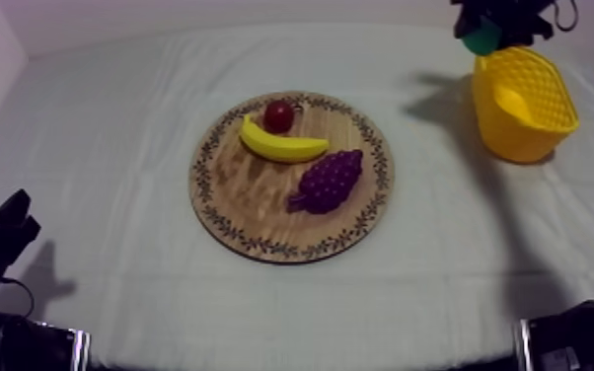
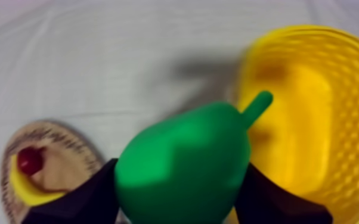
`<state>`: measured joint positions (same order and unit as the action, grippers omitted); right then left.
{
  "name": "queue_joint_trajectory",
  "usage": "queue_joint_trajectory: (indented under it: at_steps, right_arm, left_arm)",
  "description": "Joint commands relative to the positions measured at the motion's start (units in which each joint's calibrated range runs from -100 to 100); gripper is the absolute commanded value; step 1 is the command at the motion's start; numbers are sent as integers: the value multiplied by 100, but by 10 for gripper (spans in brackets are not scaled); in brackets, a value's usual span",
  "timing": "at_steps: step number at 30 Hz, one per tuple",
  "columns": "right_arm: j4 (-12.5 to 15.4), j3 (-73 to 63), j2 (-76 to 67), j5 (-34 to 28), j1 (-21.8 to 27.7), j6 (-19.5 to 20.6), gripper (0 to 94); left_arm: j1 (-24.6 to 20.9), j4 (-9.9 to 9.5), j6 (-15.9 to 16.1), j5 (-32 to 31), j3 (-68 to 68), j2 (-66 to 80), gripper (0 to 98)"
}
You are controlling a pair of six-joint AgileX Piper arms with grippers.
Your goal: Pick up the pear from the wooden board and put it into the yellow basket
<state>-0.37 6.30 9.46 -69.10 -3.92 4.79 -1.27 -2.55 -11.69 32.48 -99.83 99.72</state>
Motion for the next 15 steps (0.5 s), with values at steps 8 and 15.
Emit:
queue_joint_trajectory:
  at_steps: [8, 15]
  right_arm:
    - [-158, 440, 235, 522, 602, -165, 459]
    - [-174, 728, 115, 637, 685, -171, 691]
  left_arm:
    - [0, -1, 0, 1, 5, 2, 1]
    - [0, -1, 0, 1, 5, 2, 1]
